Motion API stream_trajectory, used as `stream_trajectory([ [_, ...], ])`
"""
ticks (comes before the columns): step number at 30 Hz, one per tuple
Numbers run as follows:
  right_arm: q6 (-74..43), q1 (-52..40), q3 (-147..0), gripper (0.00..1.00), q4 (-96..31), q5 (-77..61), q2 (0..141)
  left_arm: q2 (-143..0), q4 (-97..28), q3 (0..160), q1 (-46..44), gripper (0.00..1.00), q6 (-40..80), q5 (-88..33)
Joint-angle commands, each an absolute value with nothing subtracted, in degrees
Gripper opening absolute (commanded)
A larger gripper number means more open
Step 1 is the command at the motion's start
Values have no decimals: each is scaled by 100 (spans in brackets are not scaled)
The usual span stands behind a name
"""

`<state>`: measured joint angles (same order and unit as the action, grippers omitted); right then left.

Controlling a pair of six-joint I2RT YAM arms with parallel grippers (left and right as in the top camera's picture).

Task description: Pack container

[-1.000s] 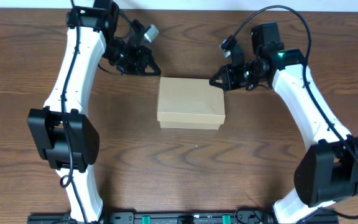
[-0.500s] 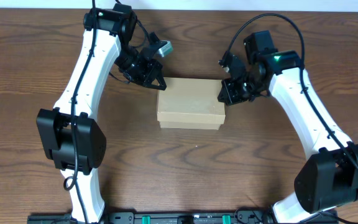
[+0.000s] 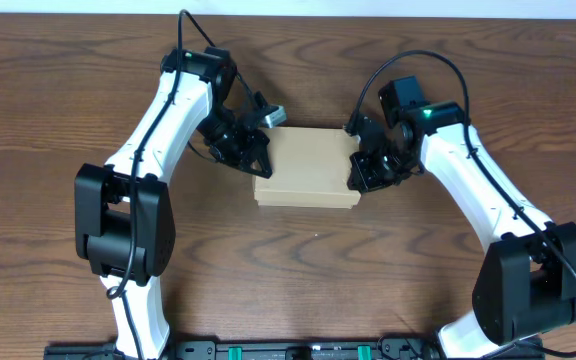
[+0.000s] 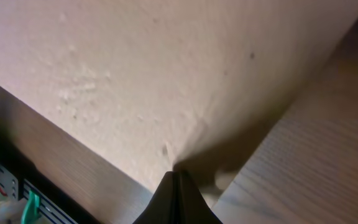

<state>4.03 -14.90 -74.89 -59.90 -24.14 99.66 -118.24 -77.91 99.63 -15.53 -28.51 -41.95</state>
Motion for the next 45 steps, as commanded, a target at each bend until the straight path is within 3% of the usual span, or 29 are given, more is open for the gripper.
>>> stream_trajectory([
  [1, 475, -1546, -7402, 1, -5955, -2202, 9856, -11743, -7789, 9911, -1540, 6, -2871, -4202],
  [28, 331, -1546, -7520, 2, -5922, -2119, 9802, -11548, -7251, 9198, -1538, 6, -2541, -4460],
  [38, -711, -1431, -7693, 2, -5699, -615, 8597, -9771, -6805, 9198, -1535, 6, -2005, -3470],
  [45, -729, -1531, -7690, 2, -5924, -582, 7996, -8436, -7028, 9179, -1540, 6, -1758, -2910],
])
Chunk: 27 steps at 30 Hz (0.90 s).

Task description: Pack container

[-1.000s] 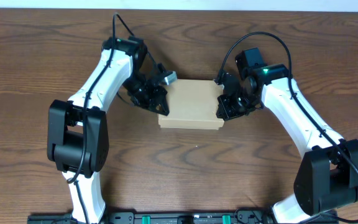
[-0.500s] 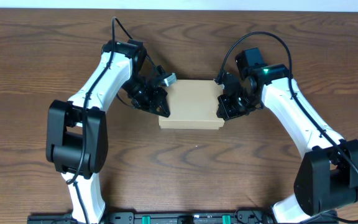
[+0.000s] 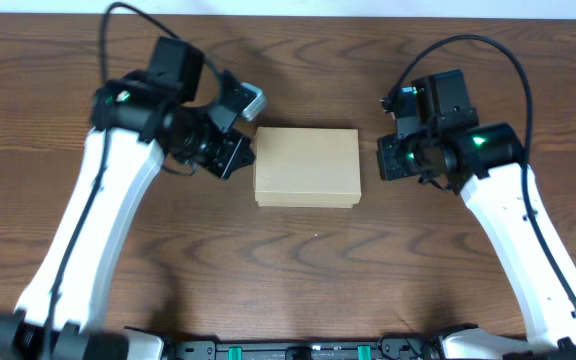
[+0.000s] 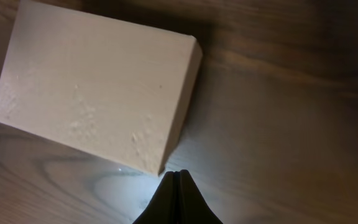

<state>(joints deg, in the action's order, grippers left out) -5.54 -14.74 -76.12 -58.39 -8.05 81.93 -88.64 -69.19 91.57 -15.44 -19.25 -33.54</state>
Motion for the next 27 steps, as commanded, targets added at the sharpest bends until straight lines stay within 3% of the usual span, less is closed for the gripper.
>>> stream_trajectory([
  [1, -731, -1562, -7686, 1, -6007, -585, 7894, -8252, -7067, 9133, -1540, 6, -1754, -2888],
  [14, -1594, -2300, -5817, 2, -6543, -600, 5374, -4840, -6976, 6058, -1540, 6, -849, -2956],
  [20, -1935, -2440, -5092, 2, -6539, -600, 3916, -3765, -6973, 5645, -1540, 6, -762, -2626],
  [21, -1946, -2440, -5041, 9, -6543, -598, 3723, -3680, -6965, 5645, -1540, 8, -722, -2517],
  [22, -1975, -2440, -5011, 32, -6545, -593, 3594, -3627, -6954, 5645, -1540, 25, -685, -2458],
  [23, -2012, -2440, -4995, 94, -6539, -600, 3487, -3603, -6936, 5645, -1540, 59, -644, -2408],
  [24, -2115, -2440, -4995, 99, -6536, -600, 3415, -3597, -6901, 5645, -1540, 95, -613, -2364],
  [27, -2237, -2440, -4995, 99, -6554, -655, 3317, -3599, -6921, 5645, -1540, 95, -613, -2403],
])
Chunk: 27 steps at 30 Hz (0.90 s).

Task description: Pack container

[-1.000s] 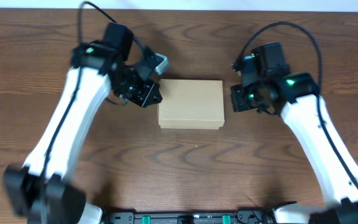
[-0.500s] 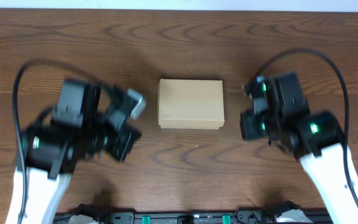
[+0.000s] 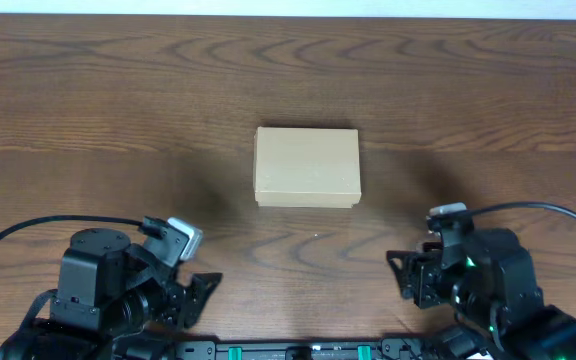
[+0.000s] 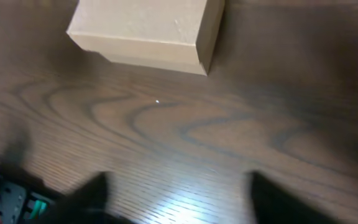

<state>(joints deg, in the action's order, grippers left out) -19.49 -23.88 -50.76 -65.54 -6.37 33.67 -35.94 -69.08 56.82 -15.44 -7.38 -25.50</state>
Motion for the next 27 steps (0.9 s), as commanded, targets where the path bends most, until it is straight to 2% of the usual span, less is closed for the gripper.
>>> stream_trajectory([
  [1, -2388, -2440, -4995, 99, -6525, -816, 3319, -3599, -6923, 5645, -1540, 95, -620, -2370],
  [27, -2482, -2440, -4995, 99, -6560, -989, 3336, -3208, -6849, 5621, -1339, 95, -620, -2237],
])
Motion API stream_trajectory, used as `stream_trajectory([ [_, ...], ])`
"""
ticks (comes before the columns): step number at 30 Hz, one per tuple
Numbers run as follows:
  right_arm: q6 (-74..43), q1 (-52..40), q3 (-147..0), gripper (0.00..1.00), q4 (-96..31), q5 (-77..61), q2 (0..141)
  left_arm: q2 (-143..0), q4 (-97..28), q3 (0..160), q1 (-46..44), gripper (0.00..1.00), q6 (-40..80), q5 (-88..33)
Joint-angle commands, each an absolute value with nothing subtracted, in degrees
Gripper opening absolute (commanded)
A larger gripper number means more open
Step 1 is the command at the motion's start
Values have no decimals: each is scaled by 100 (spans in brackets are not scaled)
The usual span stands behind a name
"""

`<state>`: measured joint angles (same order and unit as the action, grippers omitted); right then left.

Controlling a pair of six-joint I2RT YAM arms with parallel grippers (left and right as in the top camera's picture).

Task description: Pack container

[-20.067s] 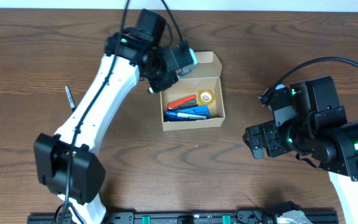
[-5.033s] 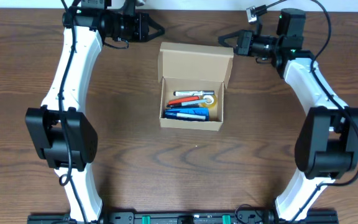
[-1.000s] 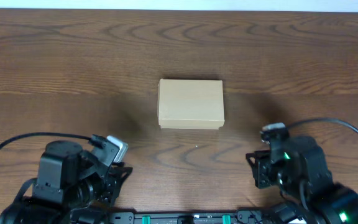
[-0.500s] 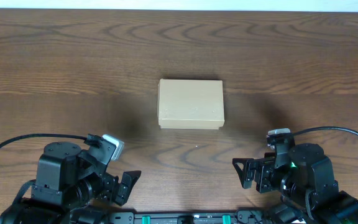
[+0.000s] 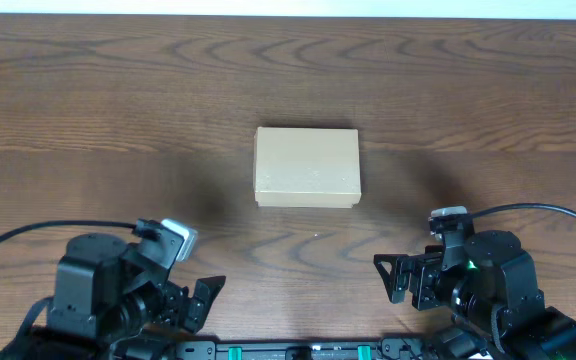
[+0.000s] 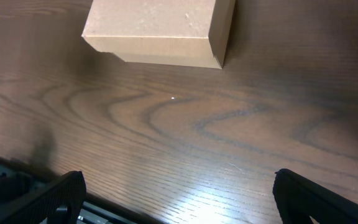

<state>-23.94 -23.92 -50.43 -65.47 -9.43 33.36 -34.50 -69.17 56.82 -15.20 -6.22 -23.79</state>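
A closed tan cardboard box (image 5: 307, 166) lies flat in the middle of the wooden table, and the right wrist view shows it at the top (image 6: 160, 28) with its lid down. My right gripper (image 5: 388, 280) is pulled back to the near edge, right of the box. It is open, its two black fingers wide apart at the bottom corners of its wrist view (image 6: 179, 183), with nothing between them. My left gripper (image 5: 203, 300) sits at the near edge on the left, far from the box, and its fingers look spread and empty.
The dark wooden table (image 5: 88, 120) stretches all round the box. A black rail with green clips (image 5: 298, 351) runs along the near edge between the two arm bases. Cables loop from both arms.
The right gripper's fingers stand wider apart and sharp in its wrist view. Both arms have stayed at the near edge, shifted only slightly. The box has not moved.
First both grippers were at the box's left and right ends, the right one shut against its top. Then they stood clear beside the box, the right still shut. Later both arms were back at the near edge with the right fingers parted, now wide open.
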Motion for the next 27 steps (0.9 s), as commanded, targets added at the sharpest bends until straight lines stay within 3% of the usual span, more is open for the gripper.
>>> stream_trajectory([
  [1, -2482, -2440, -4995, 99, -6560, -989, 3336, -3120, -6729, 5579, -1240, 95, -620, -2182],
  [14, -2482, -2440, -4995, 99, -6560, -989, 3336, -1131, -4460, 3048, 357, 95, -456, -2073],
  [21, -2482, -2440, -4995, 99, -6560, -989, 3336, -484, -3962, 2014, 622, 95, 781, -1778],
  [27, -2482, -2440, -4995, 99, -6560, -989, 3336, -281, -3721, 1623, 622, 95, 941, -1238],
])
